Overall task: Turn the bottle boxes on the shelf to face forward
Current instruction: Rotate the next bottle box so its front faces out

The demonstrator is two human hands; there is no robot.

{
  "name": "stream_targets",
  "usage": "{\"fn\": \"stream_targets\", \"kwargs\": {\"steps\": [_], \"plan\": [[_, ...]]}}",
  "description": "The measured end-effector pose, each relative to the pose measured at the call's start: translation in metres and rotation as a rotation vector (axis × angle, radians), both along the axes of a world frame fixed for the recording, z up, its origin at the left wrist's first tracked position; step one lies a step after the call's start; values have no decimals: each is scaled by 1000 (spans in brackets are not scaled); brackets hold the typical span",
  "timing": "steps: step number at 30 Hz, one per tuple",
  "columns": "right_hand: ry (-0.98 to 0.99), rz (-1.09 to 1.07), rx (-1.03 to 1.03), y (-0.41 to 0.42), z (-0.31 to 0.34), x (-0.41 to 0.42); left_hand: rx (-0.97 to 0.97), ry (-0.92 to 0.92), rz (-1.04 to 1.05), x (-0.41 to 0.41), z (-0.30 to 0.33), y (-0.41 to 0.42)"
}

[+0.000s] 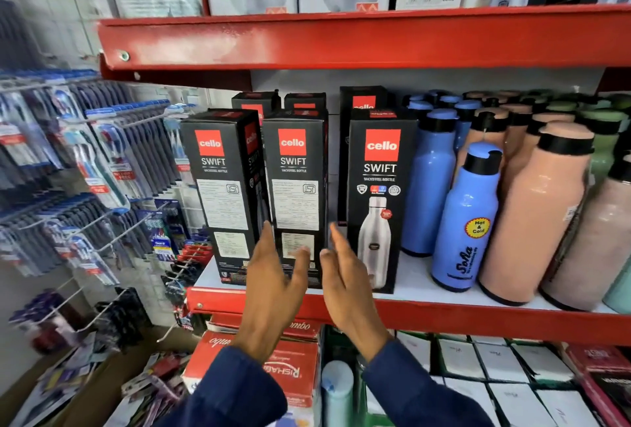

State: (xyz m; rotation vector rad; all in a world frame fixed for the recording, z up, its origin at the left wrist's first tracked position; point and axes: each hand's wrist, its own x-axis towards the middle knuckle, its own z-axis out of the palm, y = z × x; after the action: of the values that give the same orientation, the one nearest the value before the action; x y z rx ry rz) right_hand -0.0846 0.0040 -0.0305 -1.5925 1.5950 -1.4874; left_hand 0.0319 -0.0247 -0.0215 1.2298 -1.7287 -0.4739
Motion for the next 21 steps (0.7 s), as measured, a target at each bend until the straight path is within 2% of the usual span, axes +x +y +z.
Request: {"fn": "stream_targets", "kwargs": {"steps": [3,8,14,18,21], "plan": [[-85,-22,22,-14,8,4,54,23,-25,-2,2,-8],[-216,-41,-48,-17,7,6,-50,78,-19,2,4,-8],[-353,-98,-175,3,4,17,-61,191,-35,4,1,2],[-354,-81,-275,22,12,21,-78,252,8,7,2,4],[-260,-105,-315,29,17,20,-63,300,8,10,4,6]]}}
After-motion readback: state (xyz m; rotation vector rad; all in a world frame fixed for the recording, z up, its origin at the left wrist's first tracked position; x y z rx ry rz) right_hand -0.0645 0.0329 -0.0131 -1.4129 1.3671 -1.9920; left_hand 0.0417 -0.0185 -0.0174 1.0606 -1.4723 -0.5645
